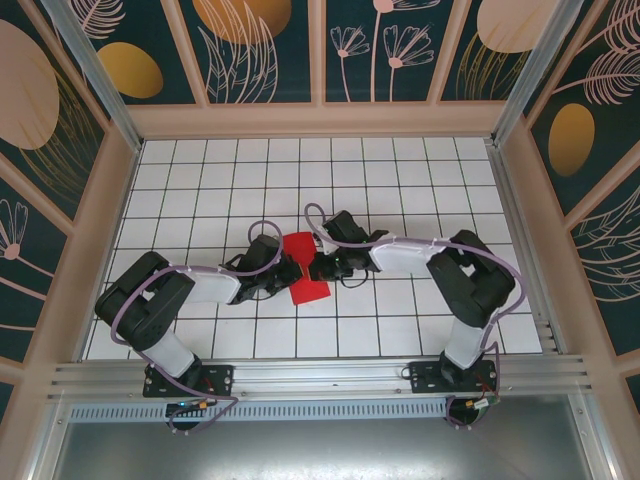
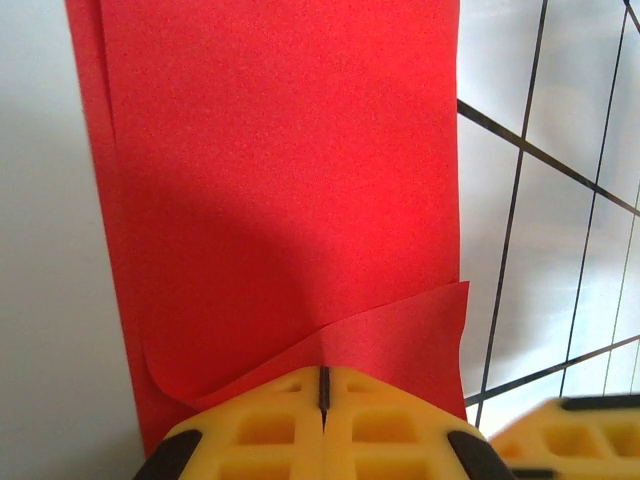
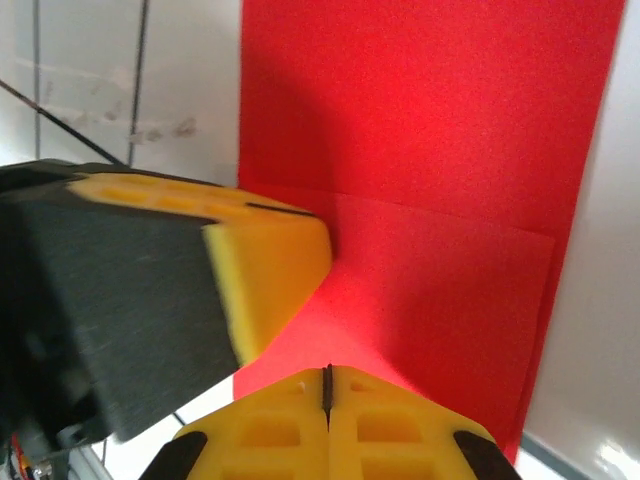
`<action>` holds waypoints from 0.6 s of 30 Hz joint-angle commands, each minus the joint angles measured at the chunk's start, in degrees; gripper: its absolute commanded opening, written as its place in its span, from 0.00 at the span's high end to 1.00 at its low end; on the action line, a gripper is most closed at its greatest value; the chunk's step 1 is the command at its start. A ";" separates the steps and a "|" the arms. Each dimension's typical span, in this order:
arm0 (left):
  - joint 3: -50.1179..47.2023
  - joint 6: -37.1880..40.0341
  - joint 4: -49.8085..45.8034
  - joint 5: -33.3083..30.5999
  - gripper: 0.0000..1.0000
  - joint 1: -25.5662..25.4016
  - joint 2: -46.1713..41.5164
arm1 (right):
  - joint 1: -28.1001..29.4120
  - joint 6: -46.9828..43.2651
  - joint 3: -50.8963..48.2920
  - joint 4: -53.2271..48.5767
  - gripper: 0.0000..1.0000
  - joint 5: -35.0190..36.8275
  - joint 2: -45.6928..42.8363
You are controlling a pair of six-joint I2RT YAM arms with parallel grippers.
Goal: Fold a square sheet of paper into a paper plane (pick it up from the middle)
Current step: Fold the triangle a second time at the center of the table.
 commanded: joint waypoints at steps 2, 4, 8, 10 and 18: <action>-1.35 1.32 -9.06 -4.74 0.96 0.27 3.14 | 0.29 0.97 0.93 0.91 1.00 -2.61 2.36; -1.43 1.34 -9.13 -4.93 0.96 0.22 3.21 | 0.38 0.84 0.59 0.90 1.00 -2.89 2.52; -1.61 1.12 -9.77 -5.92 0.96 0.26 3.24 | 0.14 0.23 -0.94 -0.09 1.00 -2.52 2.36; -1.82 1.04 -9.92 -6.16 0.96 0.20 3.39 | -0.14 -0.19 -2.30 -0.72 1.00 -1.98 1.91; -2.22 1.04 -10.27 -6.78 0.97 0.20 4.00 | -1.82 -2.11 -10.20 -4.34 1.00 -1.44 -3.40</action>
